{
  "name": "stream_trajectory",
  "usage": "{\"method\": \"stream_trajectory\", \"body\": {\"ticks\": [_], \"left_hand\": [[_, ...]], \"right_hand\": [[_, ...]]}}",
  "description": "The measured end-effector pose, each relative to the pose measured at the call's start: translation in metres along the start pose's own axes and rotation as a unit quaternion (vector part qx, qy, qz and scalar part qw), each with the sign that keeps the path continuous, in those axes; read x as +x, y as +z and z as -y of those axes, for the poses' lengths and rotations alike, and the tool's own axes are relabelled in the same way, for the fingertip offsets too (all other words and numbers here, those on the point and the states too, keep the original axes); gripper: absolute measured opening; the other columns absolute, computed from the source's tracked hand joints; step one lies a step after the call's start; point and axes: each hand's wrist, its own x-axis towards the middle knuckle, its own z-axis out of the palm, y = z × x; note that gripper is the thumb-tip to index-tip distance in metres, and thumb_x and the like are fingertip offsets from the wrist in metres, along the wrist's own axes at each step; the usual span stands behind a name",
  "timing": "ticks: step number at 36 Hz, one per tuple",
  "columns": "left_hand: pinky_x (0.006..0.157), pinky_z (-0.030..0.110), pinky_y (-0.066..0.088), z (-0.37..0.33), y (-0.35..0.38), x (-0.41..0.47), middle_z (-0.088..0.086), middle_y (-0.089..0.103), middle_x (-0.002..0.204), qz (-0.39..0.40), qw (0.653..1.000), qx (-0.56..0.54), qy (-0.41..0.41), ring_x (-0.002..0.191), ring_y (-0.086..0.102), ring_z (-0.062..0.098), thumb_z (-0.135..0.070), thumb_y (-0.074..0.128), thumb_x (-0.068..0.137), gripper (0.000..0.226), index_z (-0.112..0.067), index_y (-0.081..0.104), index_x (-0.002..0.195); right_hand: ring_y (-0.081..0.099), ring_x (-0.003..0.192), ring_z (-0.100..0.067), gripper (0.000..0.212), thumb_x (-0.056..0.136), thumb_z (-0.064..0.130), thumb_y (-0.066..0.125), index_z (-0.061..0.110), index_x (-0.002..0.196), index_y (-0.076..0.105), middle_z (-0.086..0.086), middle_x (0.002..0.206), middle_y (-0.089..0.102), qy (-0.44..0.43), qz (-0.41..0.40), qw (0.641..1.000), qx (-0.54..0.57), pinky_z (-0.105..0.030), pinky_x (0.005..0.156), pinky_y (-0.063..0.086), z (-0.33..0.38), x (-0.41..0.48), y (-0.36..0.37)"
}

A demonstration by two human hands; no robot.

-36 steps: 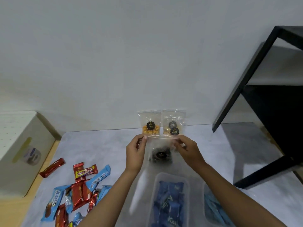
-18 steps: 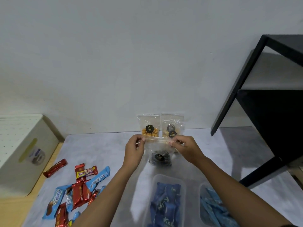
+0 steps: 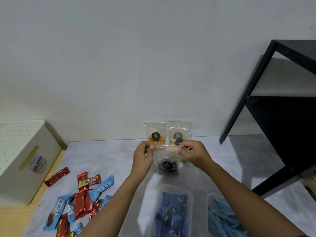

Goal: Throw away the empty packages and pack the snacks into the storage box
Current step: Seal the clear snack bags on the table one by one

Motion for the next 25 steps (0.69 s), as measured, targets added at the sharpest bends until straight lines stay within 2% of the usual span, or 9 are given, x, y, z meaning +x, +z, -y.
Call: {"method": "stream_trajectory", "body": {"ticks": [2,5,8,10,12,17,20,23,25], "left_hand": [[0.073,0.025,0.046,0.0,0.0,0.0,-0.008,0.057,0.084,-0.001,1.0,-0.001,-0.002,0.082,0.054,0.007,-0.012,0.05,0.093,0.011,-0.017,0.055,0.086],[0.073,0.026,0.046,0.001,-0.001,0.0,-0.007,0.057,0.084,-0.005,1.0,-0.001,-0.003,0.081,0.054,0.008,-0.014,0.05,0.094,0.01,-0.017,0.055,0.086],[0.074,0.024,0.046,-0.001,0.0,-0.002,-0.006,0.057,0.085,0.0,1.0,0.0,0.005,0.082,0.054,0.007,-0.011,0.05,0.094,0.01,-0.016,0.055,0.086],[0.073,0.022,0.045,-0.002,0.001,-0.003,-0.006,0.057,0.085,-0.001,1.0,-0.001,0.004,0.083,0.054,0.006,-0.01,0.049,0.093,0.012,-0.017,0.055,0.085],[0.072,0.023,0.045,-0.003,0.001,-0.003,-0.005,0.057,0.085,-0.003,1.0,-0.003,0.002,0.082,0.054,0.007,-0.011,0.049,0.094,0.012,-0.017,0.055,0.085],[0.073,0.026,0.046,-0.003,0.002,-0.002,-0.003,0.058,0.086,-0.008,1.0,-0.004,-0.001,0.083,0.054,0.01,-0.01,0.049,0.093,0.01,-0.014,0.056,0.087],[0.073,0.023,0.045,-0.002,0.002,-0.002,-0.004,0.058,0.086,-0.008,1.0,-0.003,0.001,0.084,0.055,0.009,-0.01,0.05,0.093,0.01,-0.014,0.056,0.087],[0.072,0.021,0.044,-0.004,0.004,-0.004,0.002,0.059,0.088,0.001,1.0,-0.001,0.01,0.084,0.055,0.01,-0.01,0.05,0.093,0.008,-0.011,0.057,0.089],[0.073,0.024,0.045,-0.005,0.005,-0.005,0.004,0.06,0.089,0.002,1.0,-0.002,0.008,0.084,0.055,0.013,-0.011,0.05,0.093,0.008,-0.01,0.057,0.089]], "right_hand": [[0.054,0.064,-0.01,0.012,0.077,0.021,0.06,0.021,0.066,0.064,0.008,0.065,0.063,0.006,0.005,1.0,0.003,-0.032,0.061,0.043,0.0,0.001,0.0],[0.049,0.061,-0.008,0.015,0.076,0.032,0.06,0.019,0.073,0.065,0.005,0.067,0.063,0.019,0.016,1.0,0.0,-0.03,0.059,0.041,-0.002,0.002,0.002],[0.057,0.065,-0.002,0.006,0.077,0.021,0.066,0.019,0.076,0.071,0.011,0.071,0.068,0.016,0.016,1.0,0.008,-0.025,0.062,0.045,0.002,0.001,0.004],[0.058,0.064,0.006,0.009,0.078,0.011,0.067,0.017,0.076,0.074,0.019,0.068,0.066,0.007,0.011,1.0,0.009,-0.012,0.06,0.041,0.007,0.002,0.004],[0.057,0.065,0.01,0.009,0.078,0.011,0.066,0.014,0.077,0.074,0.022,0.067,0.063,-0.002,0.013,1.0,-0.004,-0.008,0.058,0.037,0.01,0.003,0.004],[0.057,0.068,0.004,0.019,0.078,0.018,0.063,0.034,0.069,0.066,0.021,0.07,0.064,0.007,0.02,0.999,-0.025,-0.015,0.061,0.035,0.014,0.004,0.002],[0.056,0.067,0.005,0.026,0.079,0.023,0.064,0.043,0.063,0.06,0.027,0.069,0.063,0.02,0.026,0.999,-0.043,-0.018,0.062,0.037,0.017,0.004,0.001],[0.063,0.08,-0.003,0.023,0.079,0.017,0.067,0.036,0.067,0.065,0.024,0.07,0.064,0.016,0.029,0.999,-0.028,-0.02,0.07,0.045,0.02,0.004,0.002],[0.064,0.08,-0.008,0.013,0.079,0.013,0.066,0.023,0.072,0.071,0.019,0.07,0.064,0.003,0.024,0.999,-0.029,-0.025,0.075,0.05,0.024,0.004,0.002]]}}
